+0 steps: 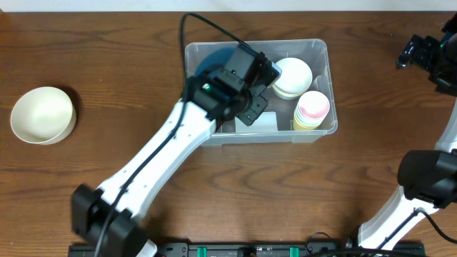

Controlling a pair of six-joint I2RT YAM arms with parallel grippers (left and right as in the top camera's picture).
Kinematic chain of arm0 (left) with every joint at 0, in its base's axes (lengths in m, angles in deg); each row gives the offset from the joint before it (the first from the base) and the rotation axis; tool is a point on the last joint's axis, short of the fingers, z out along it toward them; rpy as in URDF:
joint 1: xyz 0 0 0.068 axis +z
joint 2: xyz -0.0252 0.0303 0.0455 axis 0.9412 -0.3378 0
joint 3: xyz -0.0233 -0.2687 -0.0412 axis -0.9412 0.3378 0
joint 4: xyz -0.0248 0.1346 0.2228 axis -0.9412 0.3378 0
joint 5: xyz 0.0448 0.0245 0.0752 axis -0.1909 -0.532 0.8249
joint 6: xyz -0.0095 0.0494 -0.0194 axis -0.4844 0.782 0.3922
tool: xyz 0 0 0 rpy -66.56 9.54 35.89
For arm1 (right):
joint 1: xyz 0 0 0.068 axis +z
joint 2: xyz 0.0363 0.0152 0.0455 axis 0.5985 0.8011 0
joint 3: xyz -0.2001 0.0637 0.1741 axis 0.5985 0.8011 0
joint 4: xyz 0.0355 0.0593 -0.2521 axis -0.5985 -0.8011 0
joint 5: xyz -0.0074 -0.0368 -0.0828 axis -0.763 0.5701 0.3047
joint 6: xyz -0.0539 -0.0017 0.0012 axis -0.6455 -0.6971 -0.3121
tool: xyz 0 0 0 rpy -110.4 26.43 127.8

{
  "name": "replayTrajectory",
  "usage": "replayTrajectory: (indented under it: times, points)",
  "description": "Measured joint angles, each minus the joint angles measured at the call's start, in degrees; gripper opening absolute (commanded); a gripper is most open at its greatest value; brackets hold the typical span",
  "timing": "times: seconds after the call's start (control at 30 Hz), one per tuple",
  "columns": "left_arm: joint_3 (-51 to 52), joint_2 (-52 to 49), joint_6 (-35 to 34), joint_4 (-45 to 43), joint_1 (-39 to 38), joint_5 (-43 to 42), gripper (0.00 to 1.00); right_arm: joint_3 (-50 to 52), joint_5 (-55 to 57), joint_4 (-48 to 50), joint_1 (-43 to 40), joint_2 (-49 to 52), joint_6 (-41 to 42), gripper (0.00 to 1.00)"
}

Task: Pack container
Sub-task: 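Grasp the second blue bowl and stack it in the bin, then move the left gripper to the cream bowl and grasp its rim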

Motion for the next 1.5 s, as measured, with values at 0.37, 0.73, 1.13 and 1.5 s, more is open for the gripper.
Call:
replayTrajectory:
  times: [0.37, 0.73, 1.13, 1.5]
  points:
    - [0.0, -7.6, 3.1, -2.5, 0.0, 1.6, 0.06, 0.0, 0.0, 0.0, 0.0, 0.0, 0.0, 0.99]
    - [0.0, -7.6, 4.5, -4.2, 0.4, 4.0, 0.35, 0.0, 0.0, 0.0, 0.0, 0.0, 0.0, 0.99]
    - [0.0, -7.6, 3.7, -4.2, 0.8, 4.6, 0.38, 0.0, 0.0, 0.0, 0.0, 0.0, 0.0, 0.99]
    - [-0.3, 11.2, -8.3, -3.9, 17.9, 6.3, 0.37, 0.0, 0.0, 0.0, 0.0, 0.0, 0.0, 0.99]
